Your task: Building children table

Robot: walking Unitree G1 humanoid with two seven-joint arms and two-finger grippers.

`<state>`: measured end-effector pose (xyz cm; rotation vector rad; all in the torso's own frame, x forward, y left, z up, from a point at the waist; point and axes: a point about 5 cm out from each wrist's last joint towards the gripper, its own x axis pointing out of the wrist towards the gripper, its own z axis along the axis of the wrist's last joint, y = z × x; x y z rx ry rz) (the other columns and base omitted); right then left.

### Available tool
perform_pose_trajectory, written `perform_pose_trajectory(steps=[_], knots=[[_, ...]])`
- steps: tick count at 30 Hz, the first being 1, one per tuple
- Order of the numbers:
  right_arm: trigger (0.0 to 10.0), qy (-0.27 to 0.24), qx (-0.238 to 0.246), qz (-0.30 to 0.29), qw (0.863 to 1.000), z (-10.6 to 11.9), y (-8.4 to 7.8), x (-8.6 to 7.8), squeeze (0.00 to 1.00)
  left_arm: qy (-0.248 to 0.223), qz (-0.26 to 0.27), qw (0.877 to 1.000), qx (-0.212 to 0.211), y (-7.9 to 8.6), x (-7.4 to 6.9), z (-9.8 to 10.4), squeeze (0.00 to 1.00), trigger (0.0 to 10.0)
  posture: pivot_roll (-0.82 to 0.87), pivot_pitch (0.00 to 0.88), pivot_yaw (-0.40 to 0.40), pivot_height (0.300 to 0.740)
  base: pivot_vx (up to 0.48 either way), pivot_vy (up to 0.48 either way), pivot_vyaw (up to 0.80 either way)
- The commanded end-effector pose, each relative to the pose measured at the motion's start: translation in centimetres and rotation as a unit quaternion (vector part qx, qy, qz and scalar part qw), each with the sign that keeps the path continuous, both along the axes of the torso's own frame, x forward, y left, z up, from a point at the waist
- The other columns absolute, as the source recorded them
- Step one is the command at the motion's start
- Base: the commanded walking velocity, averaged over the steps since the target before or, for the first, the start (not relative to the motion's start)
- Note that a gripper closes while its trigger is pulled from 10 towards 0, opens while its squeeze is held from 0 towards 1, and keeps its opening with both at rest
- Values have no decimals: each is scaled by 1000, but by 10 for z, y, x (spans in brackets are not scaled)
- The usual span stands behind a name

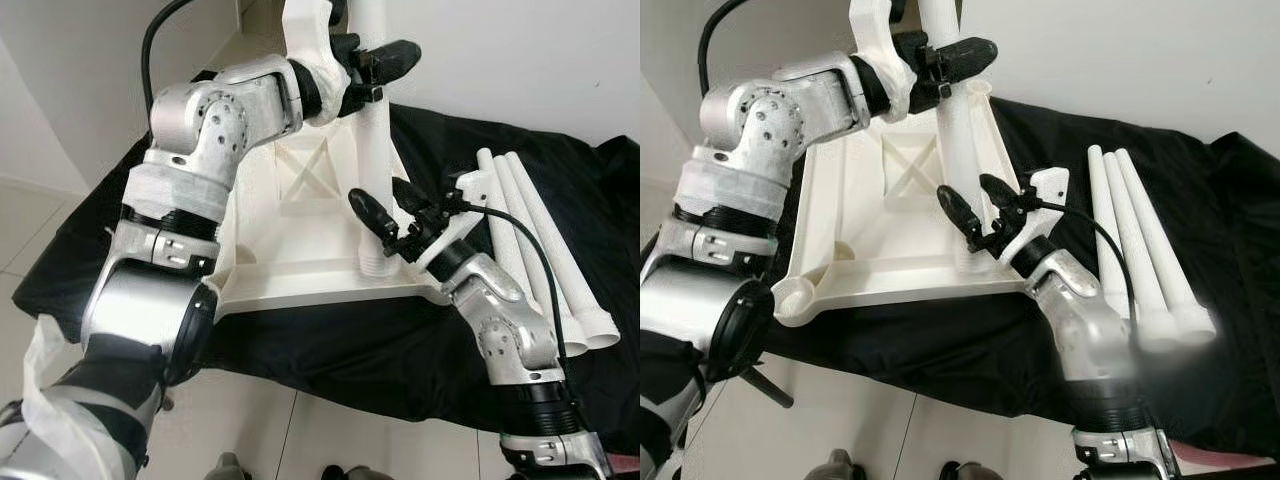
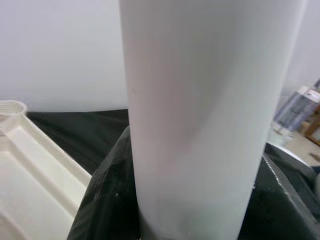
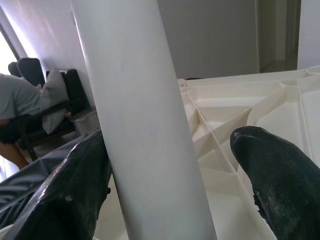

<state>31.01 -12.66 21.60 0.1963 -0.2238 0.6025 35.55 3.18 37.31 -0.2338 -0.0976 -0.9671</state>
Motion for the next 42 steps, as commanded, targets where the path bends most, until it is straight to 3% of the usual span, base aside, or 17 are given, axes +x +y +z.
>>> perform_pose_trajectory(steps=[1,3,8,13,17,34,35,36,37,38,39,42], knots=[[10000,9,-39,-31,999,-7,1,6,0,-28,20,999,-10,-3,0,15,0,10000,11,66,-26,740,0,0,0],[10000,7,-73,-74,995,-8,8,15,0,-55,55,997,1,-12,0,16,0,10000,9,64,-25,740,0,0,0],[10000,8,-90,-101,991,-9,13,20,0,-73,73,995,8,-18,0,17,0,10000,5,64,-22,740,0,0,0],[10000,-8,-145,-172,974,-6,22,32,0,-79,84,993,1,-46,-8,11,0,10000,7,68,-25,740,0,0,0],[10000,-23,-140,-206,968,3,28,37,0,-77,89,993,-13,-58,-12,10,0,10000,3,71,-18,740,0,0,0],[10000,-35,-128,-274,953,11,30,42,0,-73,113,991,-17,-71,-13,-1,0,10000,1,80,-15,740,0,0,0],[6314,-32,-122,-278,952,10,29,42,0,-74,117,990,-19,-71,-13,-1,0,10000,-1,81,-15,740,0,0,0],[6314,-32,-122,-278,952,10,29,42,0,-74,117,990,-19,-71,-13,-1,0,10000,-1,81,-15,740,0,0,0],[3843,-31,-121,-280,952,10,29,42,0,-74,118,990,-19,-71,-13,-1,0,10000,-1,81,-16,740,0,0,0],[2863,-29,-121,-281,952,9,29,42,0,-74,119,990,-19,-71,-13,-1,0,10000,-1,81,-15,740,0,0,0],[0,-23,-120,-284,951,7,28,42,0,-74,119,990,-20,-71,-13,-1,0,10000,-2,82,-15,740,0,0,0],[0,-16,-117,-287,951,5,27,43,0,-75,120,990,-20,-72,-13,-1,0,10000,-2,83,-16,740,0,0,0]])
